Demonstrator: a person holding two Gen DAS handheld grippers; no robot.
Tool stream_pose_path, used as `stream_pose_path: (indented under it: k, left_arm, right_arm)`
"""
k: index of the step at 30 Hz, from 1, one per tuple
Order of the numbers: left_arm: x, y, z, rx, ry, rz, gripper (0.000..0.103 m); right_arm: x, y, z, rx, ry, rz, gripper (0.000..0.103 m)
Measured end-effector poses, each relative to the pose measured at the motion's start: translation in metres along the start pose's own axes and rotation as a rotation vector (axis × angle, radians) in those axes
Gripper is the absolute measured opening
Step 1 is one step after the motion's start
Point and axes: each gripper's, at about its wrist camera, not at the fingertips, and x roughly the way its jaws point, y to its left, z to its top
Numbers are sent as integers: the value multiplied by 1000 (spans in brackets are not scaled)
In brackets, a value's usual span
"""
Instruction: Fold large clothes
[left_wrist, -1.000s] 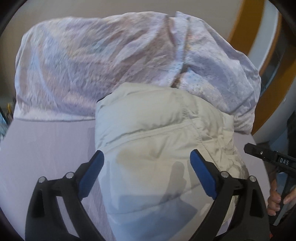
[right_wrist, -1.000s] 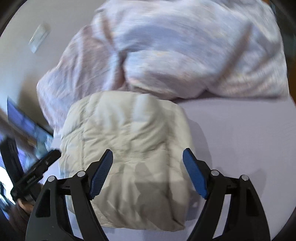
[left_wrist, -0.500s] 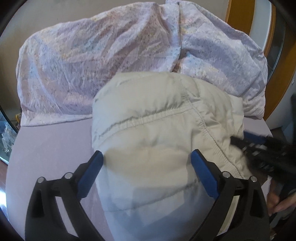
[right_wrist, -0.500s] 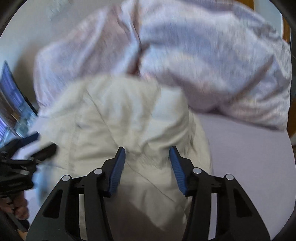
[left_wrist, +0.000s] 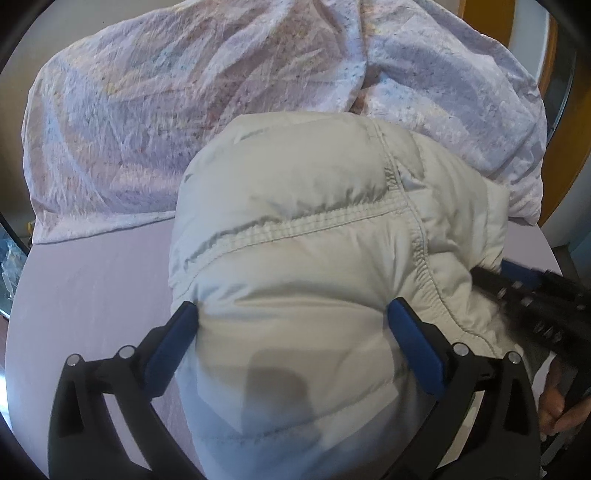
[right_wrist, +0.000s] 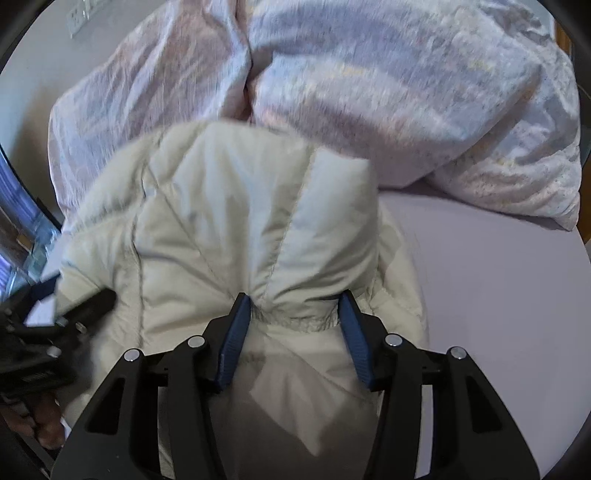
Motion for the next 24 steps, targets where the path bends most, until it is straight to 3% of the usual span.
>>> stream_pose_path:
  k: [4,9,24]
  left_arm:
    - [3,1,1,2,5,2,101]
    - [6,-1,1,20,4,13,101]
    - [13,-5,2,35,6,43,101]
  right_arm:
    - [6,-4,7,52,-1,0,52]
    - [27,1,1,7,34,-38,54]
    - [42,-10,-16,43,22,-7,55]
